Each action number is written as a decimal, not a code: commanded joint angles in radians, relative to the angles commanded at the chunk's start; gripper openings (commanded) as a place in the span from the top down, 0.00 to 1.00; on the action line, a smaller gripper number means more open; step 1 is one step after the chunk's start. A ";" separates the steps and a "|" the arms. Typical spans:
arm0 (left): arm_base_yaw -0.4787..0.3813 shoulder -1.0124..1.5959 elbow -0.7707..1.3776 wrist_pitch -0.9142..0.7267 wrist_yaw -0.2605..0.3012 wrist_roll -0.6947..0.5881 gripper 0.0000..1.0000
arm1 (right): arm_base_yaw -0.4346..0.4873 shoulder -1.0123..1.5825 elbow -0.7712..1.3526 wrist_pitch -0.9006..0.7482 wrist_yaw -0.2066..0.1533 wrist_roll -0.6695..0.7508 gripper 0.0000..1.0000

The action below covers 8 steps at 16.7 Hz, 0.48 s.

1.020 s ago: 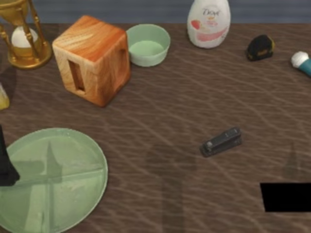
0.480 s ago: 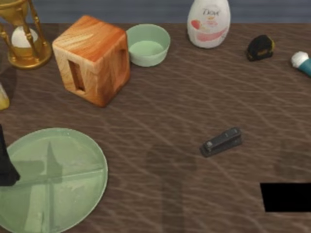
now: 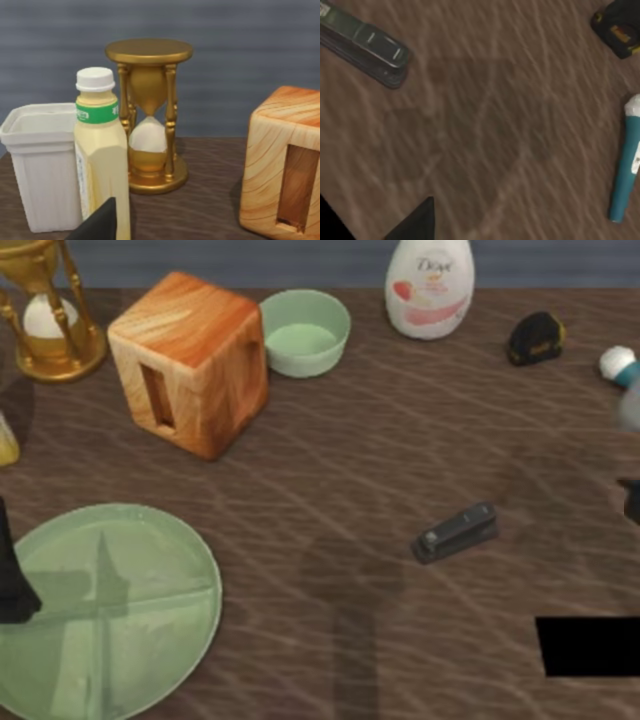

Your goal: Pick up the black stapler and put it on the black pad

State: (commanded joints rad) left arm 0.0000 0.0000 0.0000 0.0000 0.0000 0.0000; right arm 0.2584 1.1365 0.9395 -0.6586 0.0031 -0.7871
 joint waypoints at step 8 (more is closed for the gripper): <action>0.000 0.000 0.000 0.000 0.000 0.000 0.00 | 0.167 0.711 0.588 -0.420 -0.001 -0.499 0.00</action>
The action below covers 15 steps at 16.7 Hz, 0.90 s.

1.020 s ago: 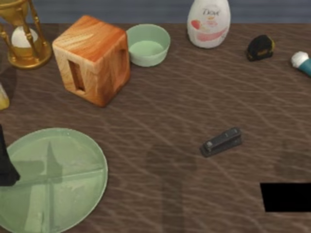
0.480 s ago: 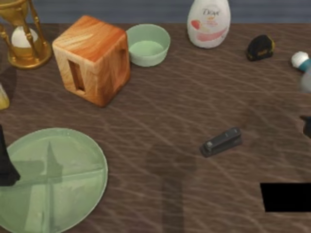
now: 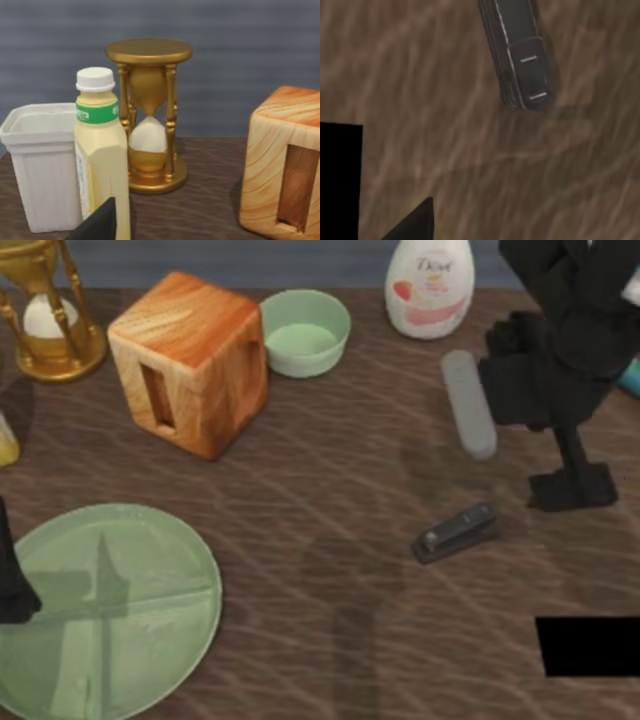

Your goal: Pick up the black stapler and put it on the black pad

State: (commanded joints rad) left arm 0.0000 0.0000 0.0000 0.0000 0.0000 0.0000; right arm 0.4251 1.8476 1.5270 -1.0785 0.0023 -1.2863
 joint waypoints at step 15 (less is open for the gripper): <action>0.000 0.000 0.000 0.000 0.000 0.000 0.00 | 0.064 0.284 0.215 -0.114 -0.001 -0.200 0.00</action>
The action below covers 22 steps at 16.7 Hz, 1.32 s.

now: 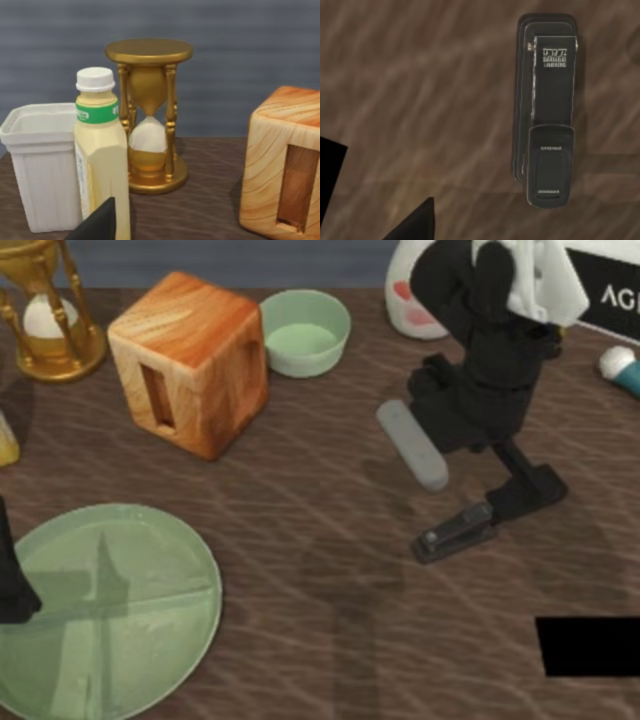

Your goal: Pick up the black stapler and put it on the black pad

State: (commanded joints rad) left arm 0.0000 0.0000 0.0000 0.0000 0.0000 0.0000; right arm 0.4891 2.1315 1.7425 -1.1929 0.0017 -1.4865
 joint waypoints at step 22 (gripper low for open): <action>0.000 0.000 0.000 0.000 0.000 0.000 0.00 | 0.004 0.097 -0.204 0.305 0.001 0.003 0.75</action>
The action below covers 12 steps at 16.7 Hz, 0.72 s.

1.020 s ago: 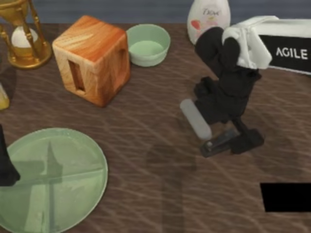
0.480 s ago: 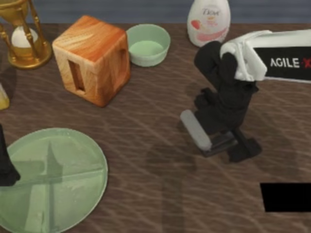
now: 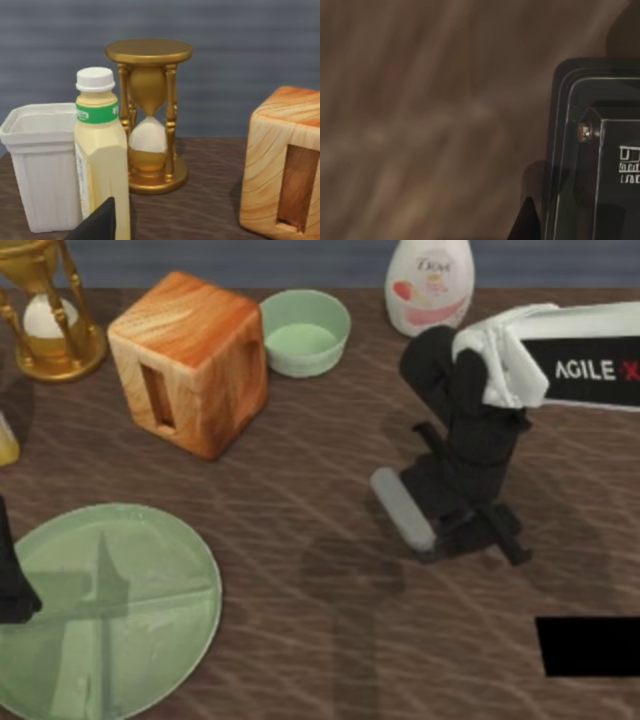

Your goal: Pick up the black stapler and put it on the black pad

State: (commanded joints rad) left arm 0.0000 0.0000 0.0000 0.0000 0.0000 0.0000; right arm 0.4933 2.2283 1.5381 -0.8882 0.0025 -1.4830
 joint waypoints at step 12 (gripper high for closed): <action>0.000 0.000 0.000 0.000 0.000 0.000 0.00 | -0.002 -0.001 0.001 0.000 0.000 0.001 1.00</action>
State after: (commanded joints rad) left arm 0.0000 0.0000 0.0000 0.0000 0.0000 0.0000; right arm 0.4909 2.2271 1.5388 -0.8884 0.0026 -1.4819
